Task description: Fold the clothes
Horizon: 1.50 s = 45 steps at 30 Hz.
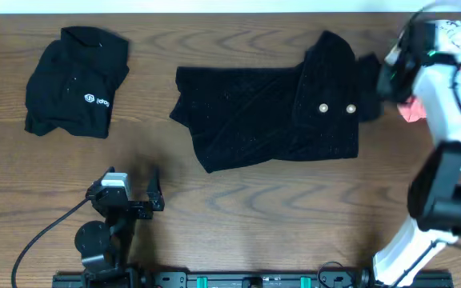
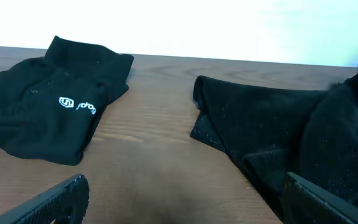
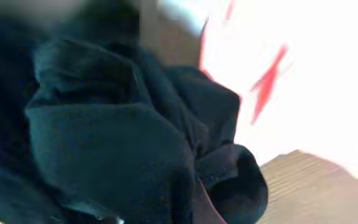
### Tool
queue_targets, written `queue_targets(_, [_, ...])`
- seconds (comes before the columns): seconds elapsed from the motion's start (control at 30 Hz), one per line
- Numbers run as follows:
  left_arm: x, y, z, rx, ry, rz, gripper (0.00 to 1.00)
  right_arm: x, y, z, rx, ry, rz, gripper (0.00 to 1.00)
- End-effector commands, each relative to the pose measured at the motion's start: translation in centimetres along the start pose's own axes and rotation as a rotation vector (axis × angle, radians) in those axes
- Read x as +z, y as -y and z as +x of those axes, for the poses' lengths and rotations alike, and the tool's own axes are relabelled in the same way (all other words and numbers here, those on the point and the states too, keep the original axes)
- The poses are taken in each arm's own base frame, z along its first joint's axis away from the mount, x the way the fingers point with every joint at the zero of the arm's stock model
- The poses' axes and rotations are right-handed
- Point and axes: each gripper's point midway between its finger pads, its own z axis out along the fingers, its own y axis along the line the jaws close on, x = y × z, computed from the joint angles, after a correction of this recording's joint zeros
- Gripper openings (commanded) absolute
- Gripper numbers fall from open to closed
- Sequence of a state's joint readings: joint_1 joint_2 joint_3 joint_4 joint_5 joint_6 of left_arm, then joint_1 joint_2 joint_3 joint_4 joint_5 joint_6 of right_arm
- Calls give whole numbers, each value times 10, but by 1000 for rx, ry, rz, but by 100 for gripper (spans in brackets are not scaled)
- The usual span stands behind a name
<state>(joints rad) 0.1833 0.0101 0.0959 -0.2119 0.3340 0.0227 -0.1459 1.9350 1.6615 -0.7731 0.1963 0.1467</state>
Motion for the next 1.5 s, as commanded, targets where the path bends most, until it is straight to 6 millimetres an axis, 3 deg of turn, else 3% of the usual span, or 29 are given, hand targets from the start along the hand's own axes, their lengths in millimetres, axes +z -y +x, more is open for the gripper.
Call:
queue_targets(0.0, [2, -2, 11, -6, -23, -2, 98, -101, 52, -78, 144, 320, 170, 1])
queue_targets(0.13, [2, -2, 12, -6, -24, -2, 98, -134, 87, -94, 210, 428, 347, 1])
queue_targets(0.27, [2, -2, 12, -6, -24, -1, 98, -134, 108, -84, 233, 400, 454, 1])
queue_targets(0.37, [2, -2, 11, -6, -23, -2, 98, -142, 143, -77, 349, 412, 583, 1])
queue_targets(0.47, [2, -2, 11, -6, -23, -2, 98, -142, 164, -76, 394, 416, 606, 1])
queue_targets(0.63, [2, -2, 11, -6, -23, -2, 98, -136, 176, -77, 460, 424, 562, 1])
queue_targets(0.83, [2, -2, 11, -6, -23, -2, 98, -135, 184, -98, 527, 516, 498, 3])
queue_targets(0.97, [2, -2, 11, -6, -23, -2, 98, -138, 195, -106, 594, 570, 493, 23])
queue_targets(1.0, [2, -2, 11, -6, -23, -2, 98, -139, 195, -106, 607, 575, 491, 48])
queue_targets(1.03, [2, -2, 12, -6, -24, -2, 98, -140, 195, -106, 615, 579, 487, 84])
queue_targets(1.07, [2, -2, 12, -6, -24, -2, 98, -139, 194, -105, 609, 571, 482, 99])
queue_targets(1.2, [2, -2, 12, -6, -24, -2, 98, -137, 183, -88, 564, 483, 470, 99])
queue_targets(1.3, [2, -2, 11, -6, -23, -2, 98, -141, 163, -74, 516, 413, 410, 99])
queue_targets(1.4, [2, -2, 12, -6, -24, -1, 98, -146, 123, -63, 457, 338, 221, 99])
queue_targets(1.47, [2, -2, 12, -6, -24, -2, 98, -150, 84, -59, 371, 290, 17, 99])
